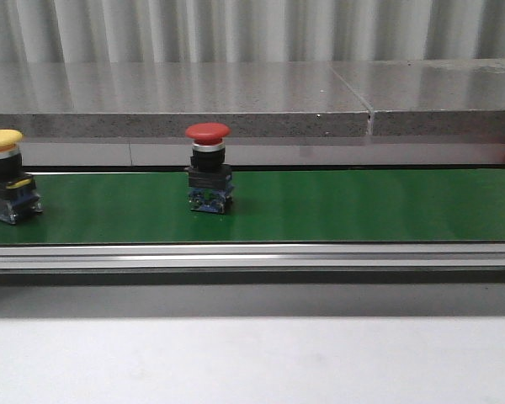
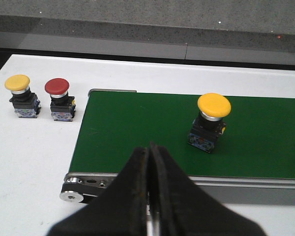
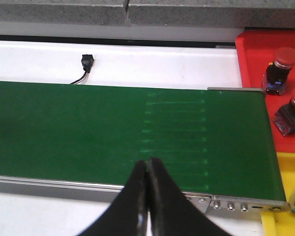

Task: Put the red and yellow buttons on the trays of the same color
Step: 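Grasp the red button at the belt end with the right gripper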

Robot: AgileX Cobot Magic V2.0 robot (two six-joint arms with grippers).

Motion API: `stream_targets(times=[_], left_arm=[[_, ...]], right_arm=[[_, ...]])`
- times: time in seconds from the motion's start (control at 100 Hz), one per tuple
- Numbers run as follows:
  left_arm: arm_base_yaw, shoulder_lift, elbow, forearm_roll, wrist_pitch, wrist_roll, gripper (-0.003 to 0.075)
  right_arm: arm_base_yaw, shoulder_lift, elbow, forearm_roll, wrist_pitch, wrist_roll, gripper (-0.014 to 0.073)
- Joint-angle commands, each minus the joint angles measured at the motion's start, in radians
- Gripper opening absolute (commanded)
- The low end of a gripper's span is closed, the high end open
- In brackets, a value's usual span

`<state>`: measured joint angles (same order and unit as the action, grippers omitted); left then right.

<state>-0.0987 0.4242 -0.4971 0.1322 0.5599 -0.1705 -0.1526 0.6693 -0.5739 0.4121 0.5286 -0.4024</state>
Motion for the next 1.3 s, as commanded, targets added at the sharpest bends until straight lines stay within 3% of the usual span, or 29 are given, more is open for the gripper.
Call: stream_targets(times=[0.0,0.1,0.22,0.27,0.42,0.57,0.96,1.29], left_arm=[[-0.007,0.006,-0.026,0.0,-0.078,0.001,-0.0021],[-0.007,0.006,-0.026,0.0,-0.078,0.001,-0.0021],[-0.007,0.006,-0.026,0.0,-0.078,0.001,-0.0021],[-0.007,0.006,-0.026,0.0,-0.078,0.001,-0.0021],[-0.007,0.006,-0.026,0.0,-0.078,0.001,-0.0021],[-0.007,0.006,-0.026,0.0,-0.078,0.001,-0.0021],[-0.007,0.006,-0.026,0.0,-0.08,0.001,-0.0021],[-0.007,0.006,-0.026,0.0,-0.08,0.001,-0.0021]], right_arm=[[-0.002,-0.006,-0.025,0.024,-0.06,-0.004,0.0],[-0.002,-0.006,-0.025,0.068,-0.045,-0.004,0.0192],[-0.002,-0.006,-0.025,0.143,-0.03,-0.004,0.056],[-0.002,-0.006,-0.025,0.156,-0.032,-0.005,0.0674],[0.009,0.016,-0.038,0.166,-0.023,-0.062,0.0633],[0.107,0.103,-0.092,0.192,-0.005,-0.164,0.0632],[0.377,0.545,-0.306,0.19,-0.033,-0.26,0.0632],[0.515,0.844,-0.523,0.184,-0.04,-0.301,0.0632]])
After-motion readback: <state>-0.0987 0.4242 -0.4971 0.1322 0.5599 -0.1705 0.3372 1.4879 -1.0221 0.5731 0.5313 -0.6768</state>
